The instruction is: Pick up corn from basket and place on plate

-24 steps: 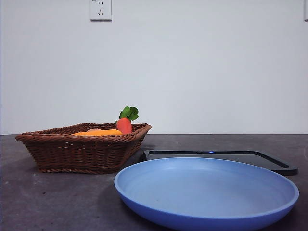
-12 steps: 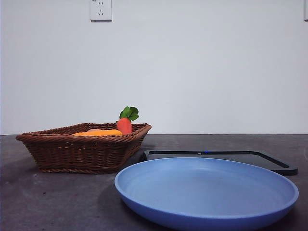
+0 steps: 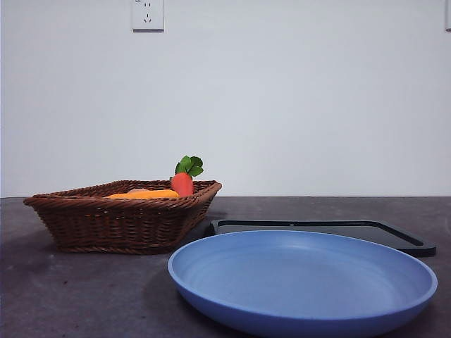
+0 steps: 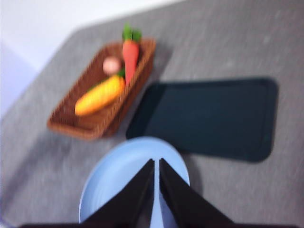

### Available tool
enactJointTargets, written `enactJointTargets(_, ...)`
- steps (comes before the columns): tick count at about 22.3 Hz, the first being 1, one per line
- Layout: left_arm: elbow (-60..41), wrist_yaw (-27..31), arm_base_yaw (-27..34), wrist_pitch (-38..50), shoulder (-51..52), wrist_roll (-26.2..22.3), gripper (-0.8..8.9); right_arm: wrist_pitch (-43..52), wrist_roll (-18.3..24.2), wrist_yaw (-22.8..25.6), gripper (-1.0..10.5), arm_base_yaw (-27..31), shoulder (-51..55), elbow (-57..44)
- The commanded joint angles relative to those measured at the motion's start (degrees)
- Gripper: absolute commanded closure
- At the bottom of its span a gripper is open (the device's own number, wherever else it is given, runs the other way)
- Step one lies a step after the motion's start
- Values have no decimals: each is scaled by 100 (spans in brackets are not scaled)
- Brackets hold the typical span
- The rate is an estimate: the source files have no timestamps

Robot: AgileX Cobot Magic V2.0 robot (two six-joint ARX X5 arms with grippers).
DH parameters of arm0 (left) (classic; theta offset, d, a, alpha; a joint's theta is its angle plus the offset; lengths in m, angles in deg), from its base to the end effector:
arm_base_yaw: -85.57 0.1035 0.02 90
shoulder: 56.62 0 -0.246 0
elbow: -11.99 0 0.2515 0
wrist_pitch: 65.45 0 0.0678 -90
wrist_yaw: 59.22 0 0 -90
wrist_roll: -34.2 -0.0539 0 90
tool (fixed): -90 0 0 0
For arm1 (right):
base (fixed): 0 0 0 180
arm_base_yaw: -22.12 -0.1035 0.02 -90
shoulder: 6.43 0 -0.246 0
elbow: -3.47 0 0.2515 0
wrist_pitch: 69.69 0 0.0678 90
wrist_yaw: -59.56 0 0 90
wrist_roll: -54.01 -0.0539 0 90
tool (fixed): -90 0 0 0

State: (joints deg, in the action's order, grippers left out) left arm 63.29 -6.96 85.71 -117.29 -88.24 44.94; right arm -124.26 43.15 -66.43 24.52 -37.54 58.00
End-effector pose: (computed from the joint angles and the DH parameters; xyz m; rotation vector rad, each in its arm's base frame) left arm 0.1409 -0.0326 0.2584 -0.3618 0.6003 -0.5878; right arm 0.1367 0.0260 0.2729 0.3612 0.5750 0.5220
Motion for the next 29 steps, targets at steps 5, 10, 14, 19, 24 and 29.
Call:
enactJointTargets(5, 273, -42, -173, -424, -522, -625, 807, -643, 892, 17, 945, -476, -734, 313)
enactJointTargets(10, 275, -39, -243, -380, -623, -621, 773, -597, 933, 35, 913, -763, -1137, 313)
enactJointTargets(14, 275, -39, -243, -278, -623, -555, 420, -529, 691, 42, 647, -763, -1342, 313)
enactJointTargets(19, 275, -39, -243, -264, -623, -553, 408, -326, 664, 42, 647, -769, -1923, 313)
enactJointTargets(24, 275, -39, -243, -264, -623, -535, 409, 214, 590, 101, 648, -1014, -3012, 313)
enactJointTargets(29, 275, -39, -243, -264, -623, -535, 409, 750, 595, 238, 661, -1366, -4271, 313)
